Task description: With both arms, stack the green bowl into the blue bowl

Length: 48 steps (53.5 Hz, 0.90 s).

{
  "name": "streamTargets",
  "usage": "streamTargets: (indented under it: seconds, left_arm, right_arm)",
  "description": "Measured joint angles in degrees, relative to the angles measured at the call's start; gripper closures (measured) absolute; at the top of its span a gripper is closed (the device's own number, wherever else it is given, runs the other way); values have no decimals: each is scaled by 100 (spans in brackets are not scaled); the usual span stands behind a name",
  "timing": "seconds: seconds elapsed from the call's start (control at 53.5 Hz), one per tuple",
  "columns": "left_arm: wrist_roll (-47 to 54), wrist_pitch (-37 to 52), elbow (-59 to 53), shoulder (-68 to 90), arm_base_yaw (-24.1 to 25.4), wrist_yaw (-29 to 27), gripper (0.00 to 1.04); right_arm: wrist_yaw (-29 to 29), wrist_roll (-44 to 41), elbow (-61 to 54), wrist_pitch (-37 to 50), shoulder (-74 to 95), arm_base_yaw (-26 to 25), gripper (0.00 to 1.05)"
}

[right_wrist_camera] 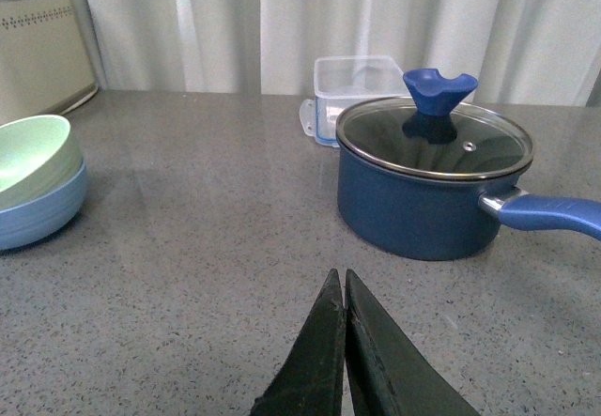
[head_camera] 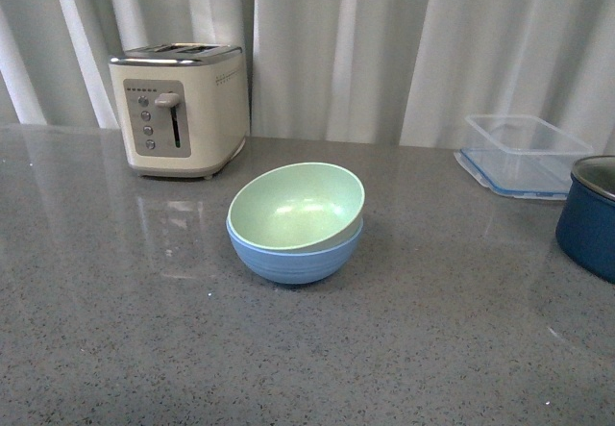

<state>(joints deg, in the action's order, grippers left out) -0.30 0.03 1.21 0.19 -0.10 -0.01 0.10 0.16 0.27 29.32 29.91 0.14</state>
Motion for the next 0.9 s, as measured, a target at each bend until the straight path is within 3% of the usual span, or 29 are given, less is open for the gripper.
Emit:
streamTargets:
  seconds: [0.897]
  left_arm:
    - [0, 0, 0, 0, 0, 0, 7]
  right_arm:
    - [-2, 0, 0, -1945, -2024, 0, 104]
